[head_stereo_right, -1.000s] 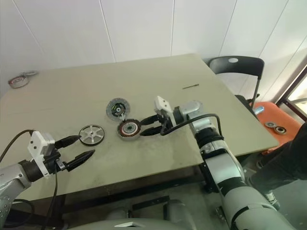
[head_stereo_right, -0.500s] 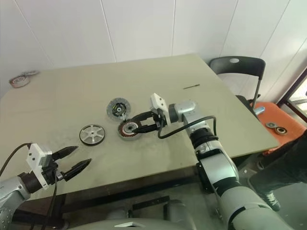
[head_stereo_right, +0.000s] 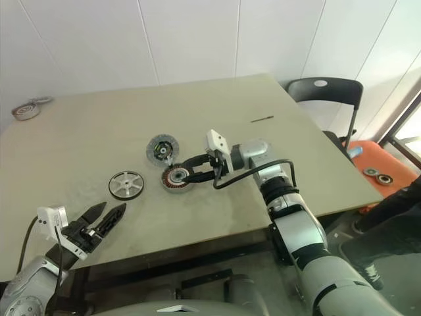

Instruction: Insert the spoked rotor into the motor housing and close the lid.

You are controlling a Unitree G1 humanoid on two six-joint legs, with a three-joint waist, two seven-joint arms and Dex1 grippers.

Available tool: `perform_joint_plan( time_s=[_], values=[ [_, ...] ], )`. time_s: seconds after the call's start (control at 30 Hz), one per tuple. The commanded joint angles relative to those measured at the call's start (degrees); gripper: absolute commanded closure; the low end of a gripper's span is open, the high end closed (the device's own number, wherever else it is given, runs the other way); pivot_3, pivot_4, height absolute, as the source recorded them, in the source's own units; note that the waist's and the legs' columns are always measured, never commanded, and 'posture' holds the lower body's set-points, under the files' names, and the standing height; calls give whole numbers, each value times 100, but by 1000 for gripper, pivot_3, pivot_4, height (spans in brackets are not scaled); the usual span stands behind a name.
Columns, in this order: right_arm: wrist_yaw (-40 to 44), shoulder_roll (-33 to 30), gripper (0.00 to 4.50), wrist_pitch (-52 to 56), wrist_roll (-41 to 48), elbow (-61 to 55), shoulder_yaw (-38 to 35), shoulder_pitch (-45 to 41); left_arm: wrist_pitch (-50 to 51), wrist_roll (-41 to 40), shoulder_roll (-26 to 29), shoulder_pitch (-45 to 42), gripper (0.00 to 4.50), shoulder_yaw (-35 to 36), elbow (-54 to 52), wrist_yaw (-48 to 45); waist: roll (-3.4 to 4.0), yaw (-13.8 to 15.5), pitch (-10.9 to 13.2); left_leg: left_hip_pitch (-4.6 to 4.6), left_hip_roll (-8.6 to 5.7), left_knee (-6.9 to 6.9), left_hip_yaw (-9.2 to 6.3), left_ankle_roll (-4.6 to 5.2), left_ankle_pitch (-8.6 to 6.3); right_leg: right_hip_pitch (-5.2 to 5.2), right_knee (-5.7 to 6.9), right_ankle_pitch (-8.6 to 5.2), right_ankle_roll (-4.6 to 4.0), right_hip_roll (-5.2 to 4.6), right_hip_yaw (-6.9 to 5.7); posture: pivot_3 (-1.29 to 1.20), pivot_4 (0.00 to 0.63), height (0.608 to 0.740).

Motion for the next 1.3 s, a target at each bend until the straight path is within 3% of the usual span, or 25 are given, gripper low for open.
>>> perform_joint_plan(
  time_s=[0.03,0.23,0.5,0.67,0.87,1.3],
  values=[
    [-61,-13,2268,-157,-28,25,-29,-195,123,-694,-196,-113,0,377,163,281,-2,0,-1,0,0,0,-1,0,0,0,0,0,0,0,0,0,0,740],
    [-120,-52,2268,-248,-148,131,-11,-194,160,-1207,-456,-153,0,644,835,397,-7,-9,0,1,-1,1,-1,0,0,0,-1,0,0,2,0,0,0,740],
    [-182,-53,2268,-299,-187,239,-12,-252,-103,-803,-296,-561,0,581,1873,85,17,16,7,20,-9,1,-18,0,0,10,3,-2,-1,5,-3,0,0,740],
    [-199,-54,2268,-296,-208,241,-12,-242,-164,-598,-165,-1024,0,452,2207,-69,34,13,14,29,-82,1,-162,-1,0,13,4,10,-18,12,-36,0,0,740],
    [-269,-126,2268,-263,-229,160,-40,-155,-42,-556,-15,-1267,0,458,2194,-143,48,19,23,40,-126,22,-323,0,0,65,0,20,-34,77,-30,0,0,740],
    [-396,-148,2268,-283,-258,116,6,-53,634,-1013,357,-1562,0,543,1559,95,29,6,33,22,-123,2,-321,2,-1,42,-11,21,-37,98,2,0,0,740]
  ],
)
